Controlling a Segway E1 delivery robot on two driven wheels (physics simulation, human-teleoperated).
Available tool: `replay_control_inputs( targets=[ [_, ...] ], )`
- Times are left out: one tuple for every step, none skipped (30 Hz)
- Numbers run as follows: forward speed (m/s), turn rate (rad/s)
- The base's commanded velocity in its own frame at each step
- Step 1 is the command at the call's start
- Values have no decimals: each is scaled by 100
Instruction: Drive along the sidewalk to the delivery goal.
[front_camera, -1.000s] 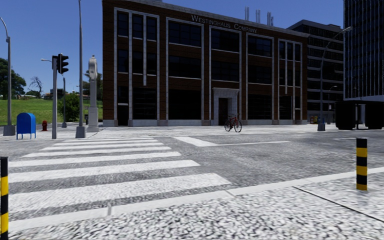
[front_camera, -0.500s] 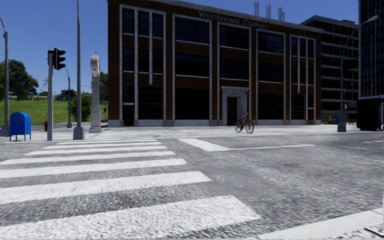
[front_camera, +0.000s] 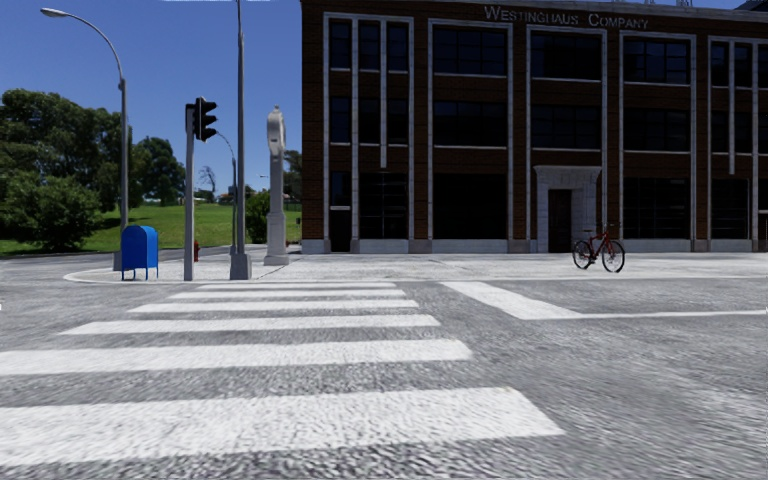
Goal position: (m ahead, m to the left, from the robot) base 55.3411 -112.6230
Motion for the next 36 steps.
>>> replay_control_inputs(
  targets=[
    [167,16],
    [167,9],
    [167,9],
    [167,7],
    [167,7],
    [167,17],
    [167,28],
    [167,36],
    [167,55],
    [167,59],
    [167,16],
    [167,0],
    [167,0],
    [167,0],
    [167,0],
    [167,0],
    [167,0],
    [167,0],
    [167,0],
    [167,0],
    [167,0],
    [167,0],
    [167,0],
    [167,0],
    [167,0],
    [167,0],
    [167,0],
    [167,0],
    [167,0],
    [167,23],
    [167,55],
    [167,55],
    [167,64],
    [167,66],
    [167,24],
    [167,10]
  ],
)
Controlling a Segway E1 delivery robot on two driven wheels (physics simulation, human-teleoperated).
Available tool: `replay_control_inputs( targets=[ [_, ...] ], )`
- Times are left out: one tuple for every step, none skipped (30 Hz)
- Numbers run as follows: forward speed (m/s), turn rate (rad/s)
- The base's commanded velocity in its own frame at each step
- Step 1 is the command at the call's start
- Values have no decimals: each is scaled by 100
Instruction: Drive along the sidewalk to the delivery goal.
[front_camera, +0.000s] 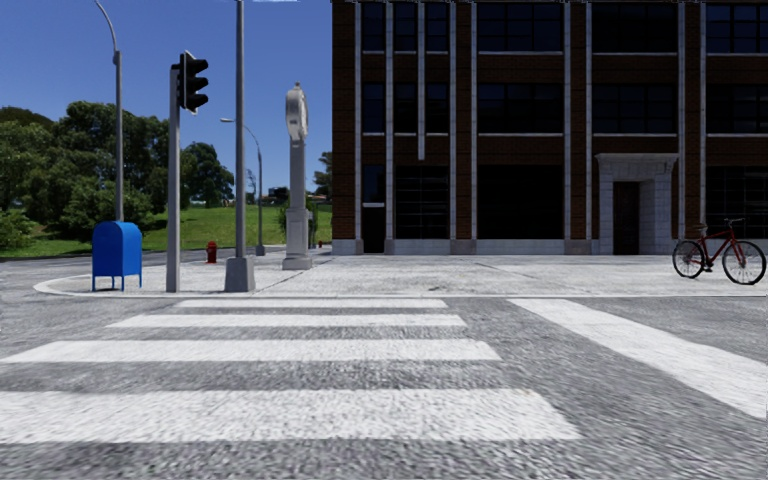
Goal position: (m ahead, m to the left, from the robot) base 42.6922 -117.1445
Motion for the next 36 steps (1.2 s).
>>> replay_control_inputs(
  targets=[
    [167,7],
    [167,6],
    [167,0],
    [167,0],
    [167,0],
    [167,0],
    [167,0],
    [167,0],
    [167,0],
    [167,0],
    [167,0],
    [167,0],
    [167,0],
    [167,0],
    [167,0],
    [169,0],
    [176,0],
    [181,0],
    [200,0],
    [200,0],
    [200,0],
    [200,0],
    [200,0],
    [200,0],
    [200,0],
    [200,0],
    [200,0],
    [200,0],
    [200,0],
    [200,0],
    [200,0],
    [199,0],
    [196,0],
    [195,0],
    [195,0],
    [194,0]
  ],
)
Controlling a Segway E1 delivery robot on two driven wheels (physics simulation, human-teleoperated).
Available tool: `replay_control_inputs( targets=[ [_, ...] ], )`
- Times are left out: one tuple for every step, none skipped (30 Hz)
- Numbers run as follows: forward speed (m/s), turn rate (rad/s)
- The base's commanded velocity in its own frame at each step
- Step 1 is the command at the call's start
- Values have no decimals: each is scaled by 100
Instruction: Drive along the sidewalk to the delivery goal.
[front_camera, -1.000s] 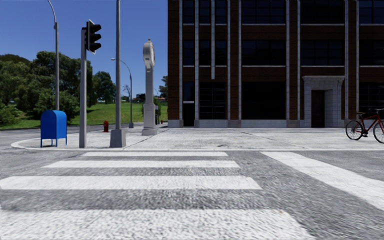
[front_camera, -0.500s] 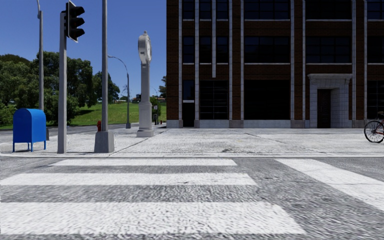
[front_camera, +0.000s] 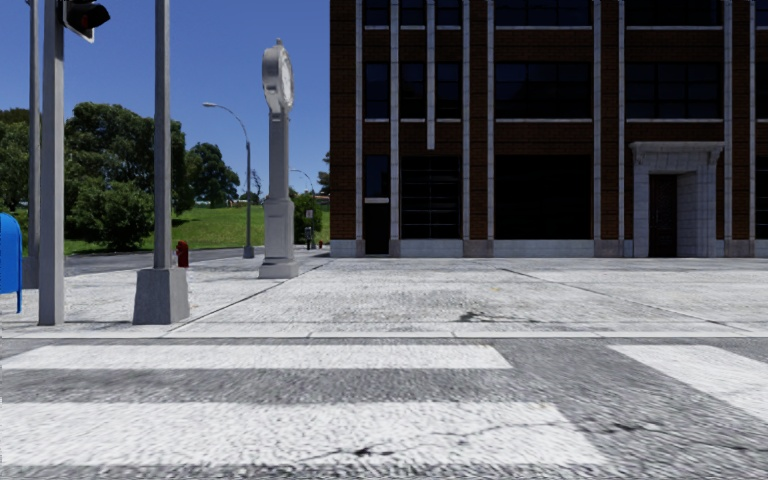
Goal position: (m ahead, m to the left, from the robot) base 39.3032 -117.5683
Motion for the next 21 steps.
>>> replay_control_inputs(
  targets=[
    [194,0],
    [194,0],
    [194,0],
    [194,0],
    [194,0],
    [194,0],
    [194,0],
    [194,0],
    [194,0],
    [194,0],
    [194,0],
    [194,0],
    [194,0],
    [194,0],
    [194,0],
    [194,0],
    [194,0],
    [194,0],
    [194,0],
    [194,0],
    [194,0]
  ],
)
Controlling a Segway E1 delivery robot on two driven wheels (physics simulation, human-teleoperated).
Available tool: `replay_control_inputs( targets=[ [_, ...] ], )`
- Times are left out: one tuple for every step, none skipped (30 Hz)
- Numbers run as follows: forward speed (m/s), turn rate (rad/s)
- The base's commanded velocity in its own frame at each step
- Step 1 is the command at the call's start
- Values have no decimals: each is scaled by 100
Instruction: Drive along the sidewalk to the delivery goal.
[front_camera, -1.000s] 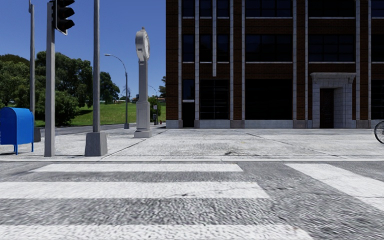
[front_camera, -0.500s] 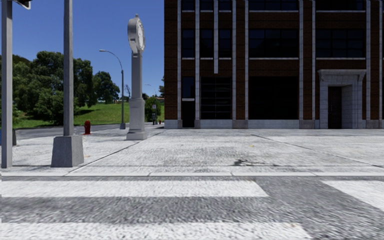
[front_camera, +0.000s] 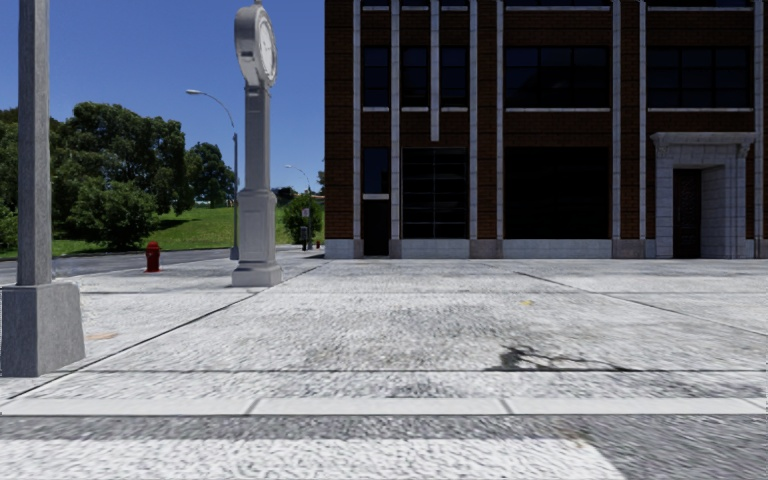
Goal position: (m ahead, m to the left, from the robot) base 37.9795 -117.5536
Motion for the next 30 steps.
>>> replay_control_inputs(
  targets=[
    [194,0],
    [194,0],
    [194,0],
    [194,0],
    [194,0],
    [194,0],
    [194,0],
    [194,0],
    [194,0],
    [194,0],
    [194,0],
    [194,0],
    [194,0],
    [194,0],
    [194,0],
    [194,0],
    [194,0],
    [194,0],
    [194,0],
    [194,0],
    [194,0],
    [194,0],
    [194,0],
    [194,0],
    [194,0],
    [194,0],
    [194,0],
    [194,0],
    [194,0],
    [200,0]
  ],
)
